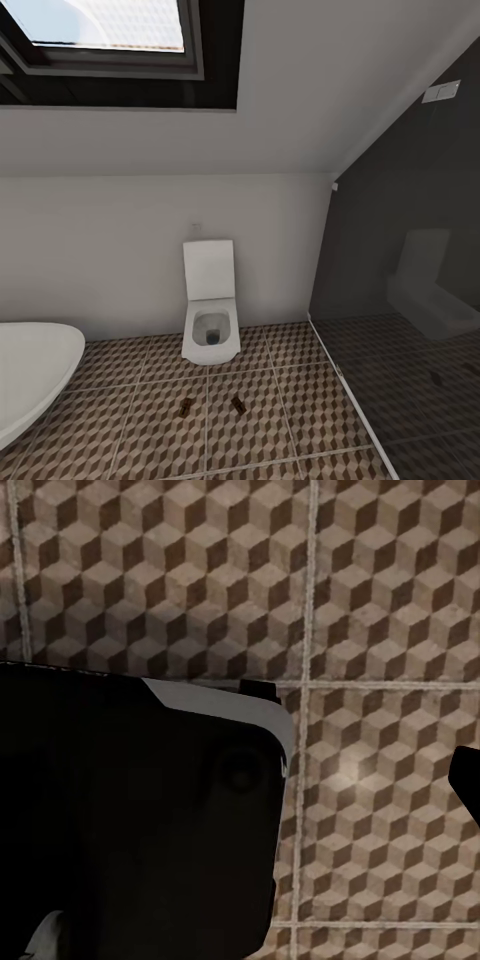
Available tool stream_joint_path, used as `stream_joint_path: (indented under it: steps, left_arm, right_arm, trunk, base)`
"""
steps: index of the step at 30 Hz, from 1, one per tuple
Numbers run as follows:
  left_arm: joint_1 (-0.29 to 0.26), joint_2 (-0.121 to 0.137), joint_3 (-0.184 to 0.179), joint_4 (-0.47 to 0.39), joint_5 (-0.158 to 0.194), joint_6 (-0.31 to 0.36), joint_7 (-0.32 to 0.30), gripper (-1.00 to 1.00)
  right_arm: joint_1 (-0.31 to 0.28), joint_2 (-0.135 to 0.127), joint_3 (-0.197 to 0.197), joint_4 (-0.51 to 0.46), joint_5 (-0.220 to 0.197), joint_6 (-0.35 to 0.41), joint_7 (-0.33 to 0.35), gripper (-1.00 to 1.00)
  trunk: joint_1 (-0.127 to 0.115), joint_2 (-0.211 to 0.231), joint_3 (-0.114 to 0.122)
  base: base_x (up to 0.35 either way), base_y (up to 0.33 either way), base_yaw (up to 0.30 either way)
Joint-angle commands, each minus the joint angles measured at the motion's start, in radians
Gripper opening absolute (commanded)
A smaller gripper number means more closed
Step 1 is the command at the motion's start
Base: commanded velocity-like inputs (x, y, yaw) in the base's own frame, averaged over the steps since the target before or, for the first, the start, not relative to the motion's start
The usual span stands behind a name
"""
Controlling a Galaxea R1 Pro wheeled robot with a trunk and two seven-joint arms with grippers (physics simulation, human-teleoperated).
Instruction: Take the four mousetraps from the cabinet in the bathroom and place them on the bathroom floor. Make sure all four end up on the same floor surface, and ensure that at least two of them are either under or directly next to the same bathroom sink.
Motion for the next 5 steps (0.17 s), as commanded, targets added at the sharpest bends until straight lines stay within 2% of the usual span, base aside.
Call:
stream_joint_path:
  steps: [1, 5]
  left_arm:
    - [-0.001, 0.0, -0.008, 0.0, 0.005, 0.004, 0.002, 1.0]
    - [-0.001, 0.0, -0.008, 0.0, 0.005, 0.004, 0.002, 1.0]
  right_arm:
    - [-0.001, 0.0, 0.008, 0.001, -0.011, -0.003, 0.002, 1.0]
    - [-0.001, 0.0, 0.008, 0.001, -0.011, -0.003, 0.002, 1.0]
  trunk:
    - [0.001, -0.002, -0.002]
    - [0.001, -0.002, -0.002]
  base:
    - [0.0, 0.0, 0.0]
    - [0.0, 0.0, 0.0]
